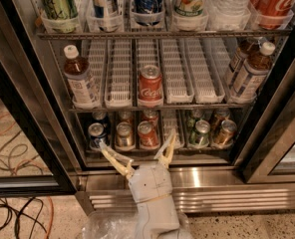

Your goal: Pick coke can from middle shelf of fridge

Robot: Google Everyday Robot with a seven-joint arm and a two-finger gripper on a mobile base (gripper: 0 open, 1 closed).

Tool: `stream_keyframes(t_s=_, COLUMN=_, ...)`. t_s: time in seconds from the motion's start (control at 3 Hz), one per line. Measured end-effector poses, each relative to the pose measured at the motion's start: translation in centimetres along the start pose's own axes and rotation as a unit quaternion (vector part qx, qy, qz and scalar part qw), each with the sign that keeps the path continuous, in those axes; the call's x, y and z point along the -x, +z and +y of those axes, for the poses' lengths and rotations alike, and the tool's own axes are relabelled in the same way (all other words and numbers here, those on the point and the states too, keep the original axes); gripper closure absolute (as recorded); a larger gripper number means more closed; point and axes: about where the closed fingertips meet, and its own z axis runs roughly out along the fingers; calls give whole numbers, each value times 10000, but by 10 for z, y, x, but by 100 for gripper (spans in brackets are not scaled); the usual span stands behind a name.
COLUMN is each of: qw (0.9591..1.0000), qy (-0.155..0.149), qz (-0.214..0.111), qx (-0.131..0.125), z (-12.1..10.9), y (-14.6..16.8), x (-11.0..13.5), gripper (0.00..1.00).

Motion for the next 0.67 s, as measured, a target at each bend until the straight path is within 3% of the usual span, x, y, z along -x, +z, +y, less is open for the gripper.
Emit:
stream_keyframes(t_s=0.33, qw=9997, qy=-177, qz=-97, qx=-138, z=-16, y=13, x=4, gripper=0)
stream_keyframes(t_s=0.67, qw=9985, qy=-525, qz=36, qx=-167, z=-20, y=22, x=-7, gripper=0)
